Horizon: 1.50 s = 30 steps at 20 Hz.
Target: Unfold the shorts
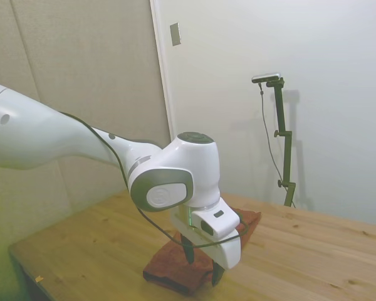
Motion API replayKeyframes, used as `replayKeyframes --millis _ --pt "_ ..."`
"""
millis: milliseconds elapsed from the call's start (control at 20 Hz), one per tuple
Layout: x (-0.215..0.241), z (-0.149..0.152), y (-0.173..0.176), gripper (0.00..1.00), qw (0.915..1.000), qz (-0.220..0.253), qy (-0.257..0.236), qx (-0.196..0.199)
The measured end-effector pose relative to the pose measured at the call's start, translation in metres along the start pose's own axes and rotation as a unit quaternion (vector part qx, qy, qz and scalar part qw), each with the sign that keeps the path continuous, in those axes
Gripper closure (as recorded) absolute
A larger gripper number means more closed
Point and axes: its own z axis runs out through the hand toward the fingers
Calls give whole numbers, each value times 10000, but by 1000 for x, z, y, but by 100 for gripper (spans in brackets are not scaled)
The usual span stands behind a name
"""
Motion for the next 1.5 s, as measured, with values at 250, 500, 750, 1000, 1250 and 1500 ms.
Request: replayKeyframes --millis 250,500,750,1000,1250,1500 --pt "11 9 12 0 9950 -31 -832 557" --pt "50 33 29 0 9776 155 -1906 880" --pt "65 44 20 0 9657 -139 -2357 1081" --pt "61 44 10 0 9592 -482 -2513 1204" --pt "57 44 4 100 9571 -669 -2532 1242" --pt "45 56 -5 100 9501 -948 -2648 1347"
